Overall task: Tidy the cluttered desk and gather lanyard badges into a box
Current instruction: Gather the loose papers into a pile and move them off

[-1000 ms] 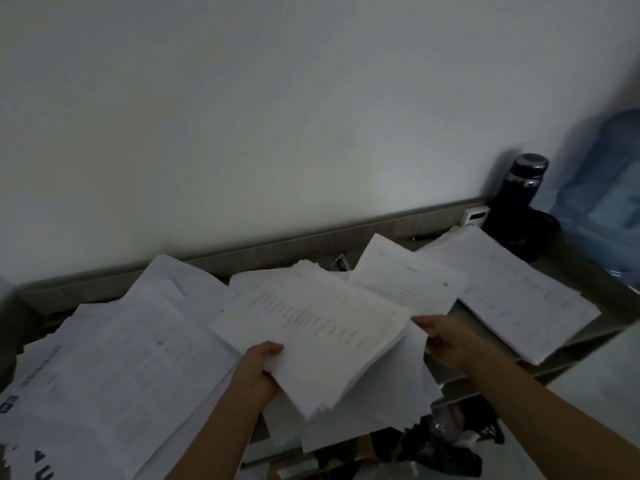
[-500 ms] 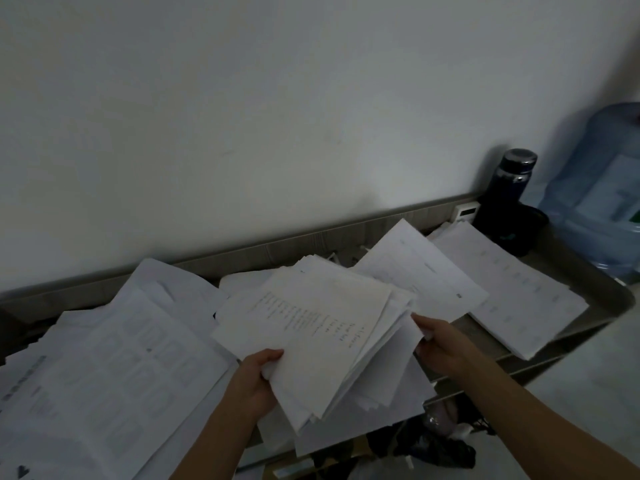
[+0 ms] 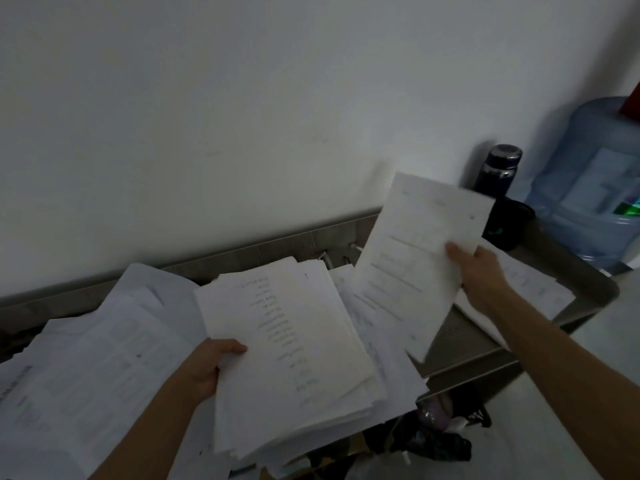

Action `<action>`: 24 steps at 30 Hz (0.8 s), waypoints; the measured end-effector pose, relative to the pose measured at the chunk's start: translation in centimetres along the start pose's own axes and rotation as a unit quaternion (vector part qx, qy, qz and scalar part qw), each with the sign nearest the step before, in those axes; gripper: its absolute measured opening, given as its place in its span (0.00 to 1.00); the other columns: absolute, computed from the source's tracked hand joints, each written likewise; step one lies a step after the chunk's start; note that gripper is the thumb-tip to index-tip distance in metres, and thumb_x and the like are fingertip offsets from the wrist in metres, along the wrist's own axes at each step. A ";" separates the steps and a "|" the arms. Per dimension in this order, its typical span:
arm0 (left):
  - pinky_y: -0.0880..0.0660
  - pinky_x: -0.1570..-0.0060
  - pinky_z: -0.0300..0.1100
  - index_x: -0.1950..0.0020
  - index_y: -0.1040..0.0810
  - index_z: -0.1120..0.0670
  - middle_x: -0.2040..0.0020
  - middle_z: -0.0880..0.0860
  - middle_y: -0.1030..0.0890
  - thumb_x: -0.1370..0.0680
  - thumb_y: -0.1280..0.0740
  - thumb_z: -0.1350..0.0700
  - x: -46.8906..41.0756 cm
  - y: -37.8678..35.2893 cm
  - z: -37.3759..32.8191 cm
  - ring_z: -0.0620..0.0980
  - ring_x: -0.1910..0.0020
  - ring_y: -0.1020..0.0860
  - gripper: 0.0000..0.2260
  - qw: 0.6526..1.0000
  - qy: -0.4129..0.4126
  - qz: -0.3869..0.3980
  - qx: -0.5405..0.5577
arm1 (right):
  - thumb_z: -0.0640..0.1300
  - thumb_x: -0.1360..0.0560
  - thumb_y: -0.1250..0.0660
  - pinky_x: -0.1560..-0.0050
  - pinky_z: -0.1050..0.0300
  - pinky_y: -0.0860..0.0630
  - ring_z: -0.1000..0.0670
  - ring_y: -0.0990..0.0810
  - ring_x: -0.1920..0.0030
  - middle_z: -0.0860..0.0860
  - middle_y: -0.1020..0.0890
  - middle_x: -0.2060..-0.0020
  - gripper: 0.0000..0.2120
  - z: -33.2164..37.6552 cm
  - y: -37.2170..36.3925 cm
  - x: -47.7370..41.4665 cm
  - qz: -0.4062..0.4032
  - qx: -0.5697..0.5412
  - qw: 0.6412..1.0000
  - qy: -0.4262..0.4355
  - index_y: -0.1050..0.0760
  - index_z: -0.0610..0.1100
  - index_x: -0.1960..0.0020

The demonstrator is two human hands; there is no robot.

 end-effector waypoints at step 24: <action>0.28 0.44 0.46 0.31 0.30 0.61 0.46 0.54 0.22 0.24 0.34 0.42 -0.8 1.6 1.6 0.54 0.49 0.24 0.29 0.997 -0.014 -0.071 0.004 | 0.61 0.25 0.35 0.49 0.54 0.23 0.51 0.22 0.46 0.46 0.23 0.37 0.30 -7.8 -12.6 5.3 0.250 0.342 0.905 0.020 0.33 0.47 0.29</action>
Point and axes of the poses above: each hand's wrist, its own x-axis away from the middle knuckle, its own y-axis out of the back of the hand, z = x × y, the point moved 5 cm from there along -x, towards the middle knuckle
